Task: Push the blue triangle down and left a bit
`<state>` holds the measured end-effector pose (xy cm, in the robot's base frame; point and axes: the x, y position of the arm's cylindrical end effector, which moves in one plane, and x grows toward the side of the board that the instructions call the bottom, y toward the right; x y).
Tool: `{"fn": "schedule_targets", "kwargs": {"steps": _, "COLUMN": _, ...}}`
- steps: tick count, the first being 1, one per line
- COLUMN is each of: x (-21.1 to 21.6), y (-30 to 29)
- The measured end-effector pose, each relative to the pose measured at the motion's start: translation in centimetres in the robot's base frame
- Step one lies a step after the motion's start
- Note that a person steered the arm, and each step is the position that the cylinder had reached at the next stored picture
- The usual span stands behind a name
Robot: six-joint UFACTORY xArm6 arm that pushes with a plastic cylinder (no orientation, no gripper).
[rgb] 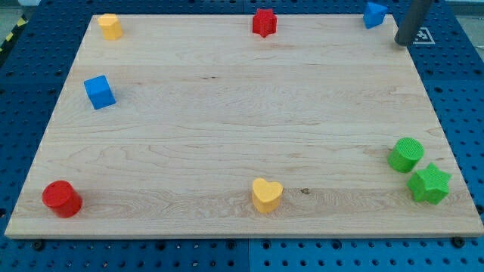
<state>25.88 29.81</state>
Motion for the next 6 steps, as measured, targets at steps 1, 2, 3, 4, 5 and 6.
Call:
{"fn": "schedule_targets", "kwargs": {"steps": 1, "x": -4.1, "y": 0.4}}
{"fn": "schedule_targets", "kwargs": {"steps": 2, "x": -6.7, "y": 0.3}}
{"fn": "schedule_targets", "kwargs": {"steps": 3, "x": -6.7, "y": -0.3}}
{"fn": "schedule_targets", "kwargs": {"steps": 4, "x": -6.8, "y": -1.9}}
{"fn": "schedule_targets", "kwargs": {"steps": 5, "x": -6.7, "y": -2.6}}
{"fn": "schedule_targets", "kwargs": {"steps": 6, "x": -6.7, "y": -4.1}}
